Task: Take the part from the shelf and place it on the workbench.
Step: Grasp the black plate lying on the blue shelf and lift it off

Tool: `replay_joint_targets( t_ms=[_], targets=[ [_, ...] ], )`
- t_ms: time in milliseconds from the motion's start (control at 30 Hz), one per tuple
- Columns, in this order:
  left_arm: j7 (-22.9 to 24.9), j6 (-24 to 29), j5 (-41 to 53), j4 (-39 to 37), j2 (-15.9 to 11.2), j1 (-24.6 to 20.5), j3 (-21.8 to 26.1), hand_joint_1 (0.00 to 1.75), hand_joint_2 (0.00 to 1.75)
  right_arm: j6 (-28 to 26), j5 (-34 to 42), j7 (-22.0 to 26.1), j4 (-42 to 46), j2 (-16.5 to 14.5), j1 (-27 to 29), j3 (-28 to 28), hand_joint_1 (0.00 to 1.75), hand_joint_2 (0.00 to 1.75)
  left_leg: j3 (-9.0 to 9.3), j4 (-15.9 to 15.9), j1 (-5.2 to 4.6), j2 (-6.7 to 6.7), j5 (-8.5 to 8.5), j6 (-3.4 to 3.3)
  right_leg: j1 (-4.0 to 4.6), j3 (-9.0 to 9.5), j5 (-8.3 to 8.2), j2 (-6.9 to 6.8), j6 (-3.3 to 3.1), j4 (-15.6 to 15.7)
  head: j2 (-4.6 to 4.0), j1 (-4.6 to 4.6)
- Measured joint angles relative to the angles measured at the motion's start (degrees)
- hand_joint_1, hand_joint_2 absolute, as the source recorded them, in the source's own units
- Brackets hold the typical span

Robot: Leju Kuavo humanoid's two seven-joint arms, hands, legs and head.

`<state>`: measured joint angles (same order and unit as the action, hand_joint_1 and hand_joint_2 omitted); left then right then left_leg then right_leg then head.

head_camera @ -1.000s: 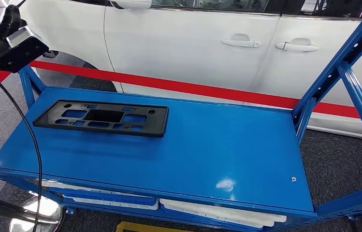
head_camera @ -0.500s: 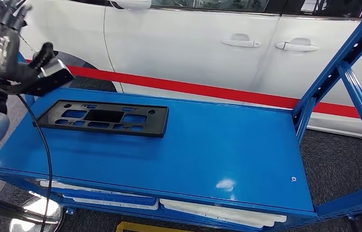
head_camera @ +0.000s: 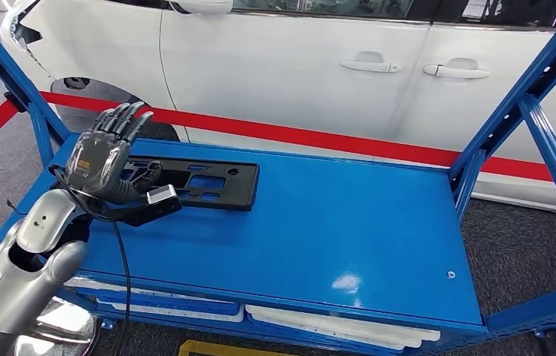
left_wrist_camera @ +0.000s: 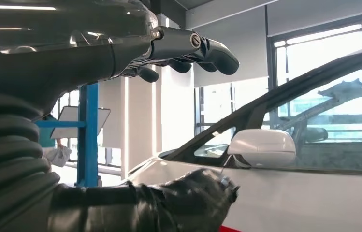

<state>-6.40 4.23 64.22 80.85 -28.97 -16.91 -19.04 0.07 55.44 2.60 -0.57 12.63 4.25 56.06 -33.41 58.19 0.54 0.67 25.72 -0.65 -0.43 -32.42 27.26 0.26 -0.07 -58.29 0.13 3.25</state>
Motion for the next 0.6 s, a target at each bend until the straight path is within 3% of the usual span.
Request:
replay_joint_targets(
  t_ms=[600],
  targets=[
    [-1.2,-2.3,-0.1,-1.1,1.2,1.1,-0.5,0.00,1.75,0.0,0.0,0.2,0.0,0.0,0.0,0.0,0.00,0.00,-0.01,0.0,0.01,0.00,0.00,0.00,0.01,0.01,0.00,0.00,0.00,0.0,0.00,0.01]
  ],
)
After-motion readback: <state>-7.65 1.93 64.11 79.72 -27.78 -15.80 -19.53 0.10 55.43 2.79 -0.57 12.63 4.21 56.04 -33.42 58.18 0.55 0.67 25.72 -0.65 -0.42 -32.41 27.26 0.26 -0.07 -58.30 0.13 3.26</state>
